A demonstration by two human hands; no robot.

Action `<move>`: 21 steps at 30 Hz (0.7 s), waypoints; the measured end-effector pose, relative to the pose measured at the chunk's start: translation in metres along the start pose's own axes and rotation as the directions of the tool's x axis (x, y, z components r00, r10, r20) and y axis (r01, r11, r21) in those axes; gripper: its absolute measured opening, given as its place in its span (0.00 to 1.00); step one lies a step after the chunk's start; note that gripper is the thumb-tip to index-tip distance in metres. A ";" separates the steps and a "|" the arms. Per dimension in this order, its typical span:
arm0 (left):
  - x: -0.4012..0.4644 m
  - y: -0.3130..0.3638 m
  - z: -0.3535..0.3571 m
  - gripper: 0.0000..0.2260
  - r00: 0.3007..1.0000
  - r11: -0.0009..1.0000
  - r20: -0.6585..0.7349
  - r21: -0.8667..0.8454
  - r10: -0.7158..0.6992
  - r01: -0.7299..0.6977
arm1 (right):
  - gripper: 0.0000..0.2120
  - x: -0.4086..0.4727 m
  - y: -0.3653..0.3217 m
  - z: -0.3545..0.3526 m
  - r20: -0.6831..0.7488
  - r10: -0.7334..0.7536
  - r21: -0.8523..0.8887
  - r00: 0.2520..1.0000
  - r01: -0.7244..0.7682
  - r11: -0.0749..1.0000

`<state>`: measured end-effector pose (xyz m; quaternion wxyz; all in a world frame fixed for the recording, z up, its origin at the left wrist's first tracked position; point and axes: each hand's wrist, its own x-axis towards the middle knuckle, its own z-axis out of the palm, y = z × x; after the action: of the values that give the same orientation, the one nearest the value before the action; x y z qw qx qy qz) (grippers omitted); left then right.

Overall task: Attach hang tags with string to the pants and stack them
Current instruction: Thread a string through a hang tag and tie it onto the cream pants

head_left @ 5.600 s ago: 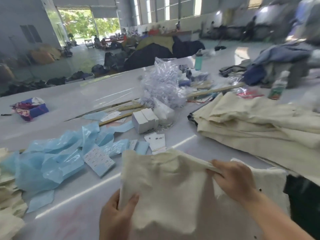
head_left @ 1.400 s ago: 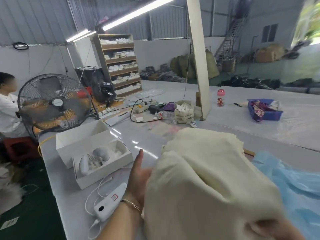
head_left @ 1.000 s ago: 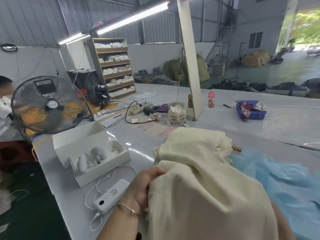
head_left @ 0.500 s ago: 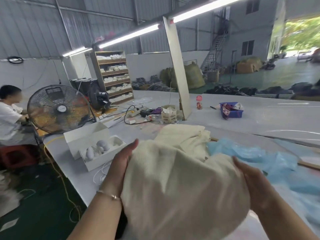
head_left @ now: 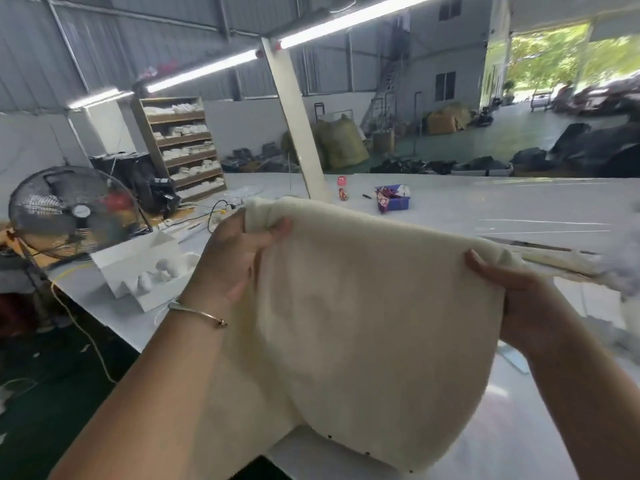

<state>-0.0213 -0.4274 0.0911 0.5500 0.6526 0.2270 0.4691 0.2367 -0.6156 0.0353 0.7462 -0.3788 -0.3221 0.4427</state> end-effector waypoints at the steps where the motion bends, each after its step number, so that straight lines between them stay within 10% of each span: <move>1: -0.002 0.005 0.006 0.14 1.000 0.998 -0.017 0.060 0.010 -0.009 | 0.10 -0.006 -0.011 -0.001 -0.026 -0.035 -0.022 0.999 0.034 0.999; 6: -0.005 0.026 0.041 0.07 0.996 0.968 -0.040 0.240 0.081 -0.069 | 0.12 -0.033 -0.061 0.003 -0.074 -0.222 -0.124 0.972 0.212 0.969; 12: -0.007 0.034 0.072 0.15 0.981 0.912 0.183 -0.388 -0.062 0.130 | 0.43 -0.055 -0.091 -0.002 0.008 -0.035 -0.098 0.999 0.035 0.995; 21: 0.028 0.027 0.081 0.23 0.999 0.959 0.046 -0.282 0.003 0.010 | 0.18 -0.049 -0.094 -0.001 -0.107 -0.146 0.001 0.984 0.147 0.989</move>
<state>0.0549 -0.4537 0.1302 0.6434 0.5778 0.1463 0.4804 0.2568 -0.6903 0.1076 0.7945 -0.3737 -0.3067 0.3674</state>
